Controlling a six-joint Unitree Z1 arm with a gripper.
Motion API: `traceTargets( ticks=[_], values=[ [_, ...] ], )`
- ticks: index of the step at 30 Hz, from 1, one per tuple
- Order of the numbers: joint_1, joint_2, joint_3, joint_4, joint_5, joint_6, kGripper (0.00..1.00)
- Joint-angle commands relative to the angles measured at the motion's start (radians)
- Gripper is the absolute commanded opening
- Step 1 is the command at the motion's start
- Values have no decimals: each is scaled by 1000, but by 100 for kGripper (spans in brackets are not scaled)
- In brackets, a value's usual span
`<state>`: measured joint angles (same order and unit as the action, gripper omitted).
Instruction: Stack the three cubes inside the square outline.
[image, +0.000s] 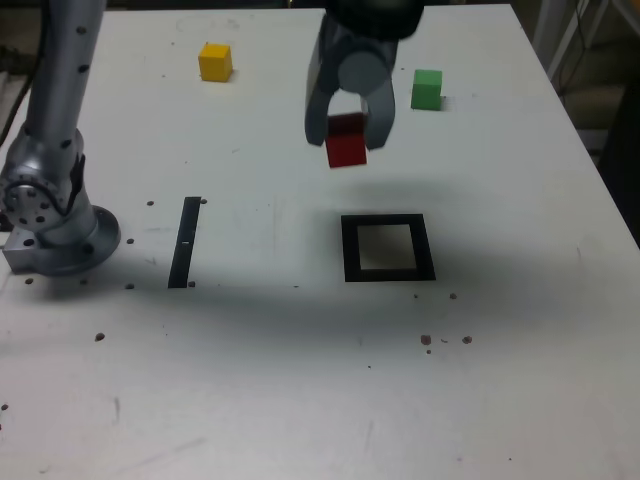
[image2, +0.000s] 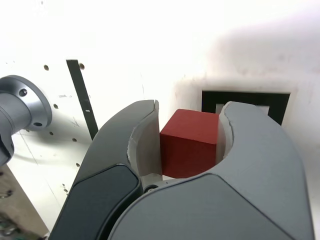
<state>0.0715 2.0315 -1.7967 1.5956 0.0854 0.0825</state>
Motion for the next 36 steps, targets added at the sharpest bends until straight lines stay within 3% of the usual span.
traceTargets(
  ticks=[1,16,36],
  values=[
    [-19,12,-3,10,-3,-11,35],
    [-138,101,-4,-24,-41,-94,35],
    [-145,237,-82,-51,-50,-104,35]
  ],
)
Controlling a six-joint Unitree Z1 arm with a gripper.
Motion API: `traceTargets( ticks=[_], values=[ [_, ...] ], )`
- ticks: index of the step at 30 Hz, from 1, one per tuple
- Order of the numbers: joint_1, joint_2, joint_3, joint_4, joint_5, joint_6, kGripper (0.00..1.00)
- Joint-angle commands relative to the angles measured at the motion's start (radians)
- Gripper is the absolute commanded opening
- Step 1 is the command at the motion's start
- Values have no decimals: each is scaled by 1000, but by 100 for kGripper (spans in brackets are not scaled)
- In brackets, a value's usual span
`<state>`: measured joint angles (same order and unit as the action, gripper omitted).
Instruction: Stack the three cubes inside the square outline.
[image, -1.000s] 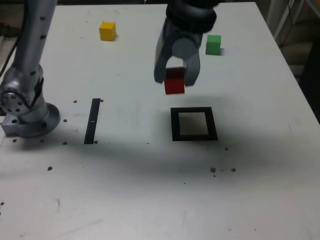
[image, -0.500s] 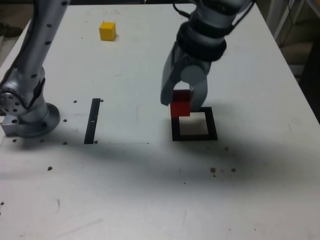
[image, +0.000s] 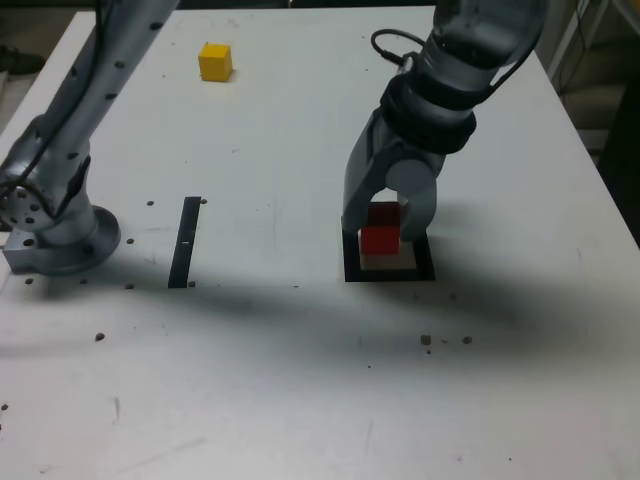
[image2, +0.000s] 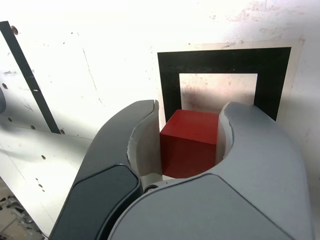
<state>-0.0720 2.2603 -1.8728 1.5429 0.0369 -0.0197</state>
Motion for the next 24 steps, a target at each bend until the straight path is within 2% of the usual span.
traceTargets(
  ticks=[1,6,8,10,14,16,24],
  values=[
    [-2,11,-9,1,-2,-2,35],
    [-2,25,-16,-1,-2,-2,35],
    [-2,30,-18,-4,-2,-1,39],
    [-1,35,-18,-8,-2,0,51],
    [1,39,-15,-17,-5,3,85],
    [2,38,-14,-19,-6,3,94],
    [3,29,0,-19,-10,1,98]
  ],
)
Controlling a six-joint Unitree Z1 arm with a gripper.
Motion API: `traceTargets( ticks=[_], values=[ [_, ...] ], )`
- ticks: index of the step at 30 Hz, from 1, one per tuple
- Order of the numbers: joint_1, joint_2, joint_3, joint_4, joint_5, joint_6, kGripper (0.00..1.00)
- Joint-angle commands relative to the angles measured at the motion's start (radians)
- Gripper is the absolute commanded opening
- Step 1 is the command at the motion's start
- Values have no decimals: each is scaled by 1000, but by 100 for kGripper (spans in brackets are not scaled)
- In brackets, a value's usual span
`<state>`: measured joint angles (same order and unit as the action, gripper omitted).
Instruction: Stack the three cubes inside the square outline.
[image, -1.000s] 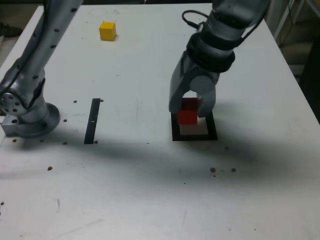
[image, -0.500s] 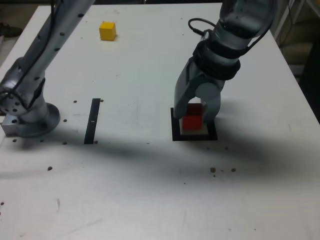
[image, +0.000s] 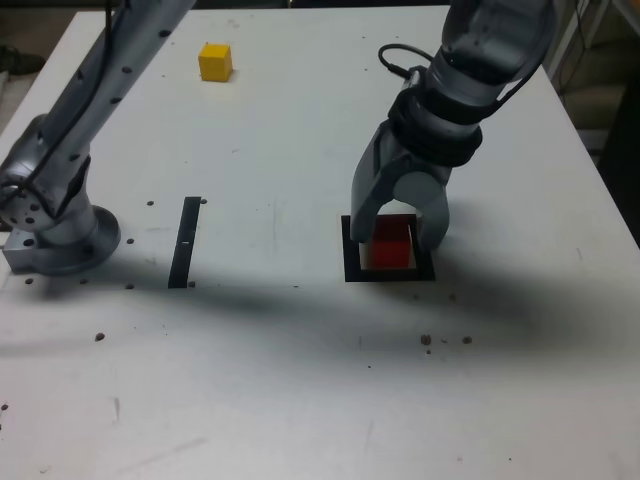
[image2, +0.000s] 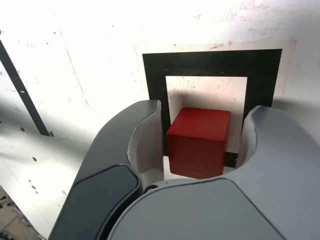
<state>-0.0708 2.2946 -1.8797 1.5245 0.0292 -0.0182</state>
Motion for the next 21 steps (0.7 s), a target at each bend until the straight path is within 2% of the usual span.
traceTargets(
  ticks=[1,5,13,21],
  values=[
    [2,-9,11,-1,-2,-2,98],
    [6,-37,37,2,7,-14,99],
    [38,-142,89,4,64,-22,99],
    [129,-228,134,3,65,-8,99]
  ],
)
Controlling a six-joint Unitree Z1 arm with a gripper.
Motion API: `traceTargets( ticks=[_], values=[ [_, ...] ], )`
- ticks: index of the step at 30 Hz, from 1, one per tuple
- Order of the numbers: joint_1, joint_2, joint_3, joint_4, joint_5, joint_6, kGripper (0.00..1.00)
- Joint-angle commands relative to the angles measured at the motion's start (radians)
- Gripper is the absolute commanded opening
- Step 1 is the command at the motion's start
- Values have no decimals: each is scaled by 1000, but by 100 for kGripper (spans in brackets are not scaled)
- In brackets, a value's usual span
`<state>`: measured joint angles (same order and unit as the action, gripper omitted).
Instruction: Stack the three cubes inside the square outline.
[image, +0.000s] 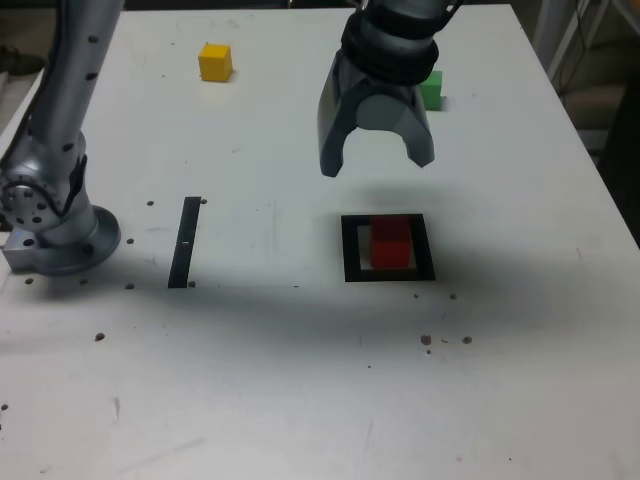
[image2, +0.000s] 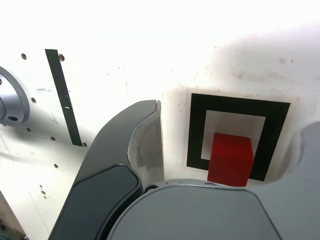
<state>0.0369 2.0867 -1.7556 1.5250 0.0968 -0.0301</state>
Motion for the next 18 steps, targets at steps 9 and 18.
traceTargets(
  ticks=[9,18],
  values=[
    [143,-64,53,1,-5,57,99],
    [259,-103,99,-10,29,158,99]
  ],
)
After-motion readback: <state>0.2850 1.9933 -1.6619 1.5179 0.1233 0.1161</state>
